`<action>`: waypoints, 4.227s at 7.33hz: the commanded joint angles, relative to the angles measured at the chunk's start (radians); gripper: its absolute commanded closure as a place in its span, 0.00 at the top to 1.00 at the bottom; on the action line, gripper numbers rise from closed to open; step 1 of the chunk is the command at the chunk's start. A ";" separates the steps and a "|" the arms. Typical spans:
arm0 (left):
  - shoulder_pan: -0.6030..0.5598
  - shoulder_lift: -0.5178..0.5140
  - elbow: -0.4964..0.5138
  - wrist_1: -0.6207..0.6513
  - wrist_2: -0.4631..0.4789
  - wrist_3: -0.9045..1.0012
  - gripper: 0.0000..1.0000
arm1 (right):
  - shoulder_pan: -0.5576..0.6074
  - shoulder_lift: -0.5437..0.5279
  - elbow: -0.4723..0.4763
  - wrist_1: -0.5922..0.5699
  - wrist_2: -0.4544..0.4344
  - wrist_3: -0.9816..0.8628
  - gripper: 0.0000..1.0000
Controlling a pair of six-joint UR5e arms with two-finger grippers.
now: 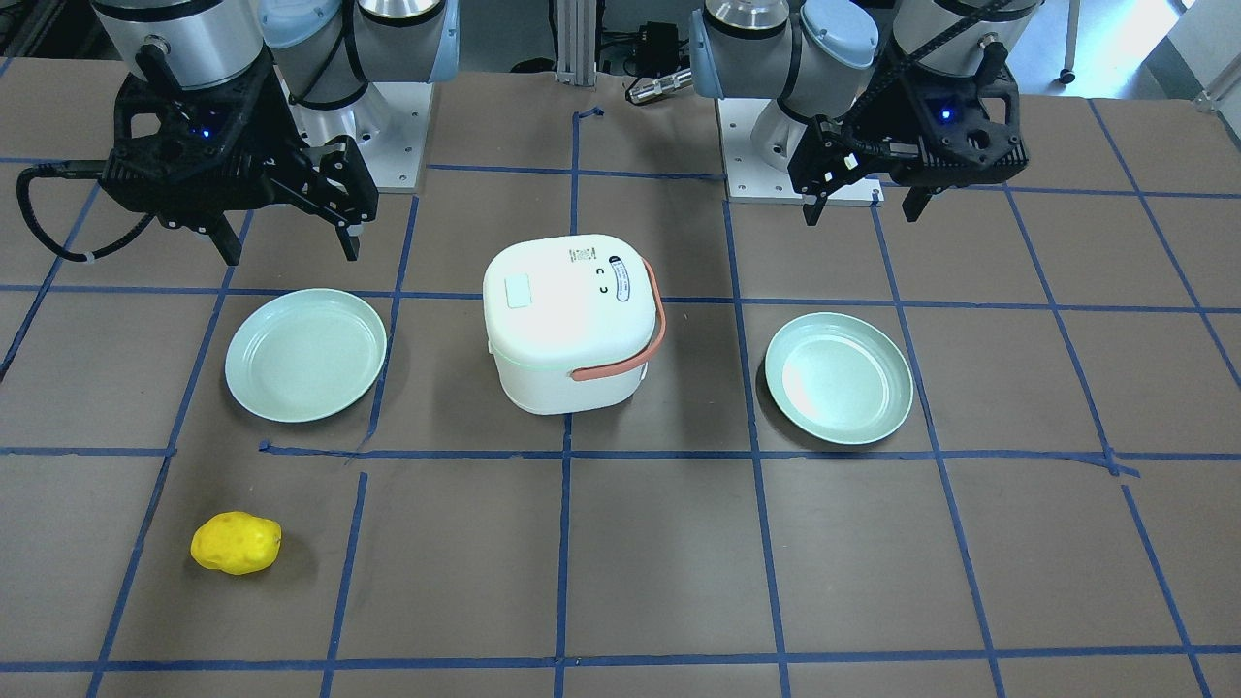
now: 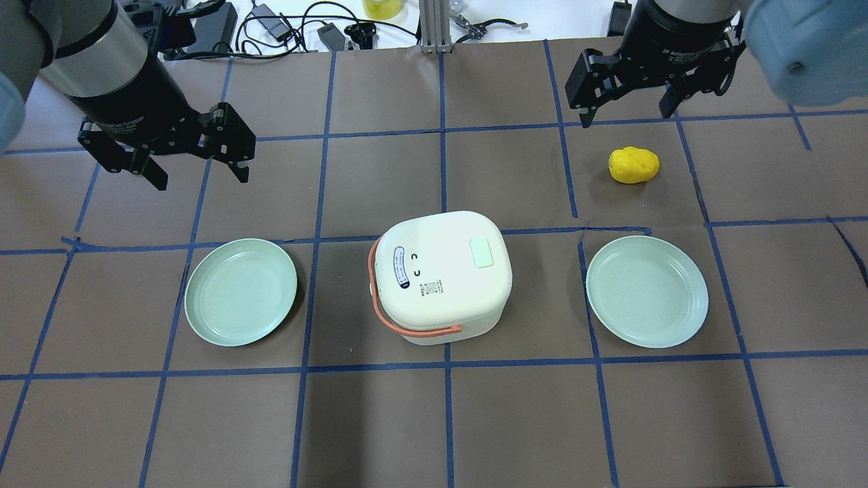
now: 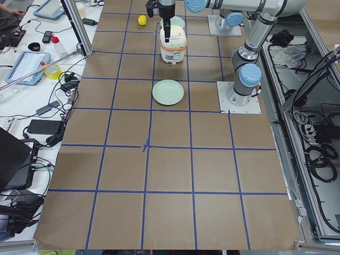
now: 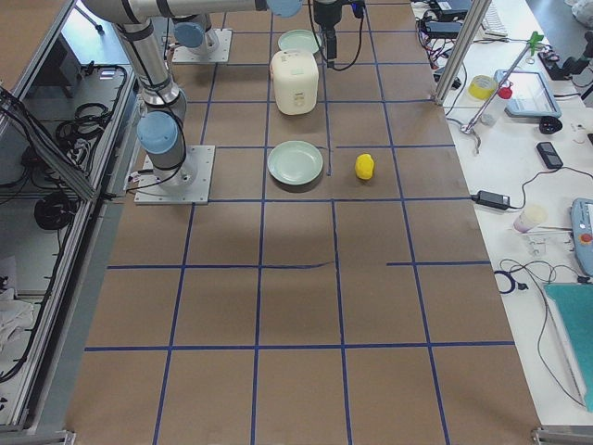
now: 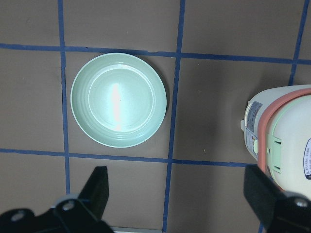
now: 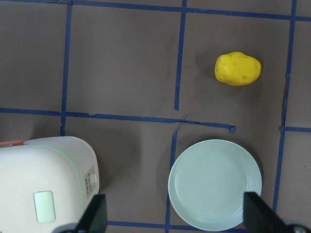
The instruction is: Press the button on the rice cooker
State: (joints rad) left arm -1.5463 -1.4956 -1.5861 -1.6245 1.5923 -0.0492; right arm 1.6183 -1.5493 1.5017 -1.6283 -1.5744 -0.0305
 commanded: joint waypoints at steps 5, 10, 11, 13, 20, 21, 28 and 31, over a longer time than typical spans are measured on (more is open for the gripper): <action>0.000 0.000 0.000 0.000 0.000 0.000 1.00 | 0.003 0.000 0.000 0.001 0.000 0.000 1.00; 0.000 0.000 0.000 0.000 0.000 0.000 1.00 | 0.005 0.000 0.000 0.004 0.000 0.000 0.99; 0.000 0.000 0.000 0.000 0.000 -0.001 1.00 | 0.006 0.000 0.000 0.004 0.000 0.000 0.72; 0.000 0.000 0.000 0.000 0.000 0.000 1.00 | 0.023 -0.002 0.012 0.008 0.005 0.018 0.14; 0.000 0.000 0.000 0.000 0.000 0.000 1.00 | 0.296 0.049 0.219 -0.129 0.045 0.337 0.00; 0.000 0.000 0.000 0.000 0.000 0.000 1.00 | 0.313 0.051 0.248 -0.171 0.015 0.339 0.00; 0.000 0.000 0.000 0.000 0.000 0.000 1.00 | 0.344 0.081 0.293 -0.259 0.005 0.327 0.00; 0.000 0.000 0.000 0.000 0.000 -0.001 1.00 | 0.344 0.098 0.292 -0.289 0.005 0.327 0.00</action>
State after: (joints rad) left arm -1.5463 -1.4956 -1.5861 -1.6245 1.5923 -0.0494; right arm 1.9610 -1.4589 1.7935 -1.9016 -1.5691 0.2952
